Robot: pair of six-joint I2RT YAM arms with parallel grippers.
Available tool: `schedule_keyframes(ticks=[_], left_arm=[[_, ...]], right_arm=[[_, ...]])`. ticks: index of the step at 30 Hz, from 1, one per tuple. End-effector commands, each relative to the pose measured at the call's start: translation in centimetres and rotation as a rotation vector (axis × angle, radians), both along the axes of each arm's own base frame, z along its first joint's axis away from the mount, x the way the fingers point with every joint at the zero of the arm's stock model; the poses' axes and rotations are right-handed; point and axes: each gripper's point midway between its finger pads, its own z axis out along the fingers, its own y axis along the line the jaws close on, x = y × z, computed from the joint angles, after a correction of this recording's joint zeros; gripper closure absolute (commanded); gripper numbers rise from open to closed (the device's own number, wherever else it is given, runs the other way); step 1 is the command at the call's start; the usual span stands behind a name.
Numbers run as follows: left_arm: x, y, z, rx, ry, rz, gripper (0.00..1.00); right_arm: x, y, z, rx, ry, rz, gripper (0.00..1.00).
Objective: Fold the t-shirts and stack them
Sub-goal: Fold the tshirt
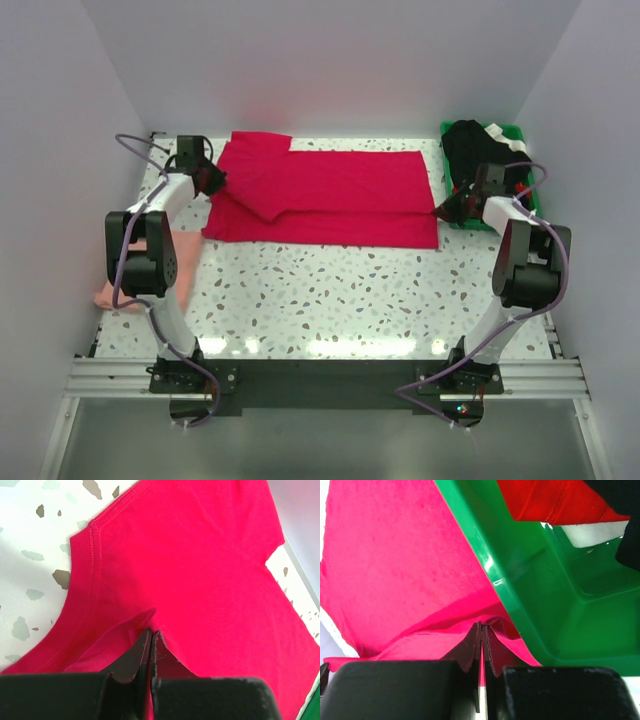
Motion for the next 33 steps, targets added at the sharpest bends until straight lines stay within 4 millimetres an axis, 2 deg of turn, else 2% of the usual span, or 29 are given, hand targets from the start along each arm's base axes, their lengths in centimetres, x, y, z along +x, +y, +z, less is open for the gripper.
schedule_keyframes(ticks=[1, 5, 7, 8, 10, 11, 12, 14, 15, 16, 17, 18, 19, 20, 21, 22, 23, 24, 25, 26, 27, 29, 33], left_arm=[[2.5, 0.7, 2.4, 0.005, -0.092, -0.008, 1.00], [3.2, 0.0, 2.3, -0.016, -0.114, -0.052, 1.00], [3.4, -0.2, 2.6, -0.028, -0.141, -0.071, 1.00], [3.5, -0.4, 3.2, -0.041, -0.161, -0.086, 0.87], [3.3, -0.1, 4.0, -0.044, -0.205, -0.086, 0.68], [3.2, -0.1, 4.5, -0.049, -0.220, -0.088, 0.51], [2.9, 0.0, 5.6, -0.048, -0.243, -0.083, 0.47], [2.1, 0.1, 6.0, -0.046, -0.240, -0.078, 0.39], [1.5, 0.2, 7.2, -0.040, -0.256, -0.067, 0.38], [0.3, 0.7, 5.9, -0.039, -0.215, -0.024, 0.38], [-0.7, 0.9, 7.0, -0.037, -0.235, -0.003, 0.38], [-2.3, 1.0, 5.2, -0.040, -0.193, 0.017, 0.39], [-3.5, 1.8, 4.4, -0.032, -0.155, 0.083, 0.41], [-4.7, 2.1, 4.8, -0.028, -0.153, 0.110, 0.41], [-5.8, 2.2, 4.2, -0.025, -0.133, 0.129, 0.43], [-7.9, 2.4, 2.0, -0.021, -0.068, 0.153, 0.45], [-9.0, 2.9, 2.4, -0.011, -0.079, 0.200, 0.47], [-10.8, 2.7, 0.6, -0.004, -0.035, 0.206, 0.47], [-11.4, 2.7, 0.2, -0.001, -0.033, 0.213, 0.48], [-12.2, 2.9, 0.2, -0.001, -0.041, 0.235, 0.53], [-13.5, 2.9, -1.3, -0.002, -0.006, 0.246, 0.53], [-14.3, 2.8, -2.1, -0.013, 0.001, 0.256, 0.60], [-16.6, 2.8, -5.1, -0.019, 0.076, 0.282, 0.66]], right_arm=[[2.1, -0.2, 1.6, 0.016, -0.069, 0.001, 1.00], [2.3, -0.2, 1.7, 0.022, -0.073, 0.005, 0.99], [2.6, -0.2, 2.2, 0.018, -0.089, 0.014, 0.89], [2.7, -0.2, 2.7, 0.016, -0.097, 0.017, 0.79], [3.0, -0.4, 3.8, 0.002, -0.114, 0.028, 0.65], [3.1, -0.5, 4.5, -0.007, -0.123, 0.029, 0.59], [3.4, -0.7, 5.3, -0.026, -0.140, 0.037, 0.53], [3.1, -0.4, 6.5, -0.038, -0.147, 0.054, 0.49], [2.9, -0.5, 6.9, -0.058, -0.153, 0.054, 0.47], [2.4, -0.3, 6.9, -0.068, -0.140, 0.059, 0.47], [1.7, 0.6, 7.6, -0.080, -0.150, 0.076, 0.47], [1.2, 0.8, 7.6, -0.106, -0.147, 0.075, 0.48], [0.7, 1.4, 7.6, -0.119, -0.144, 0.084, 0.48], [0.0, 3.1, 7.7, -0.134, -0.149, 0.117, 0.49], [-1.1, 3.8, 7.5, -0.150, -0.144, 0.129, 0.49], [-1.6, 4.1, 7.3, -0.184, -0.144, 0.122, 0.49], [-2.2, 5.9, 7.1, -0.186, -0.149, 0.160, 0.49], [-3.1, 6.6, 6.6, -0.173, -0.150, 0.163, 0.50], [-3.5, 7.4, 6.3, -0.166, -0.154, 0.175, 0.51], [-4.0, 8.6, 6.0, -0.164, -0.153, 0.204, 0.51], [-4.7, 9.1, 5.3, -0.165, -0.139, 0.211, 0.52], [-5.2, 10.2, 4.7, -0.174, -0.132, 0.239, 0.53], [-5.6, 10.8, 3.8, -0.179, -0.109, 0.263, 0.57]])
